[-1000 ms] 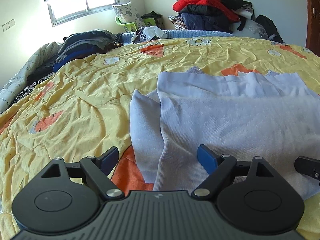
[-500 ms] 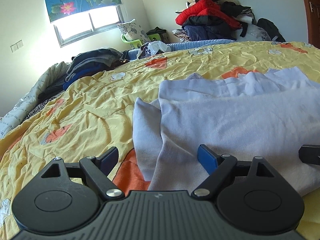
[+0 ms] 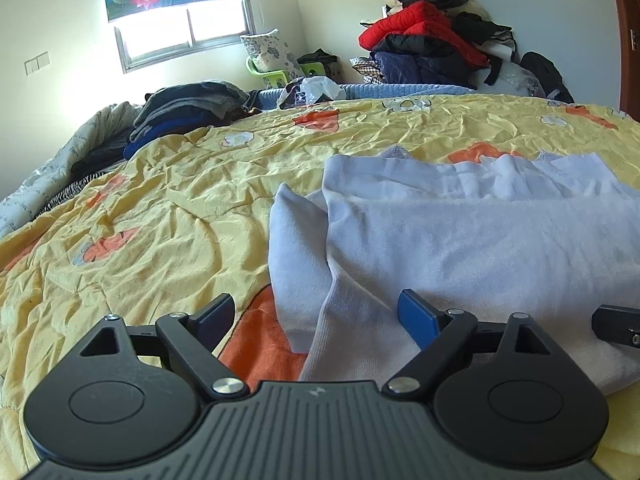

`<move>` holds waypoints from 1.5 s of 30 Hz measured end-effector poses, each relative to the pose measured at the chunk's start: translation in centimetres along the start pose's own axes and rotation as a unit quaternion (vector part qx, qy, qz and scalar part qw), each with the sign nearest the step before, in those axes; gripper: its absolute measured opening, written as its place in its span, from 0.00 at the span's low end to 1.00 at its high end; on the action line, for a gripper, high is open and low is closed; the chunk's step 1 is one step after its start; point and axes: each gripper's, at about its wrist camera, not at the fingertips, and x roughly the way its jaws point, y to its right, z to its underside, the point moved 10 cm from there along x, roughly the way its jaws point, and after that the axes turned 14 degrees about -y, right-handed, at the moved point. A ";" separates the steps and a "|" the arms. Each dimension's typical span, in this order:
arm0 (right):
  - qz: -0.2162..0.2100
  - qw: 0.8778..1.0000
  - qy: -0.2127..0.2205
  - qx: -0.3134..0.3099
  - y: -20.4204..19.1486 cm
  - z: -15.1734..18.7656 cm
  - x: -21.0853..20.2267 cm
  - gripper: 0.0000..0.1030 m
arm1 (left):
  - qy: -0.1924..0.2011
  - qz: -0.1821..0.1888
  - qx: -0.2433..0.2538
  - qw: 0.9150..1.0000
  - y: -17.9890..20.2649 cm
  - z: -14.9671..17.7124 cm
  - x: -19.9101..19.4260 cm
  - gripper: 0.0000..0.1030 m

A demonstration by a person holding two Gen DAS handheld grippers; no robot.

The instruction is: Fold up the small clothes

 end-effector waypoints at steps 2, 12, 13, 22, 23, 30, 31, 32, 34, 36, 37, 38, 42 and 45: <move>0.000 1.000 0.000 0.000 0.0 0.0 0.0 1.00 | -0.004 0.003 -0.009 1.000 -0.3 0.1 0.1 0.91; 0.025 1.000 0.000 -0.012 -0.4 0.2 -0.1 1.00 | -0.008 0.015 -0.023 1.000 -0.6 0.3 0.2 0.92; 0.027 1.000 -0.001 -0.013 -0.5 0.3 -0.1 1.00 | -0.008 0.016 -0.023 1.000 -0.6 0.3 0.2 0.92; 0.030 0.999 0.000 -0.014 -0.6 0.3 0.0 1.00 | -0.009 0.017 -0.025 1.000 -0.6 0.4 0.1 0.92; 0.030 0.999 0.000 -0.014 -0.6 0.3 0.0 1.00 | -0.009 0.017 -0.025 1.000 -0.6 0.4 0.1 0.92; 0.030 0.999 0.000 -0.014 -0.6 0.3 0.0 1.00 | -0.008 0.016 -0.025 1.000 -0.6 0.4 0.1 0.92; 0.030 0.999 0.000 -0.014 -0.6 0.3 0.0 1.00 | -0.009 0.017 -0.025 1.000 -0.7 0.3 0.1 0.92; 0.030 0.999 0.000 -0.014 -0.6 0.3 0.0 1.00 | -0.009 0.016 -0.025 1.000 -0.6 0.4 0.1 0.92; 0.030 0.999 0.000 -0.014 -0.6 0.3 0.0 1.00 | -0.009 0.017 -0.025 1.000 -0.7 0.3 0.1 0.92; 0.030 0.999 0.000 -0.014 -0.6 0.3 0.0 1.00 | -0.009 0.017 -0.025 1.000 -0.7 0.3 0.1 0.92; 0.030 0.999 0.000 -0.014 -0.6 0.3 -0.1 1.00 | -0.009 0.017 -0.025 1.000 -0.7 0.4 0.1 0.92; 0.030 0.999 0.000 -0.014 -0.6 0.3 -0.1 1.00 | -0.009 0.017 -0.025 0.999 -0.7 0.4 0.1 0.92; 0.030 0.999 0.000 -0.014 -0.6 0.3 -0.1 1.00 | -0.009 0.017 -0.025 1.000 -0.7 0.3 0.1 0.92; 0.030 0.999 0.000 -0.014 -0.6 0.4 -0.1 1.00 | -0.009 0.017 -0.025 0.999 -0.7 0.3 0.1 0.92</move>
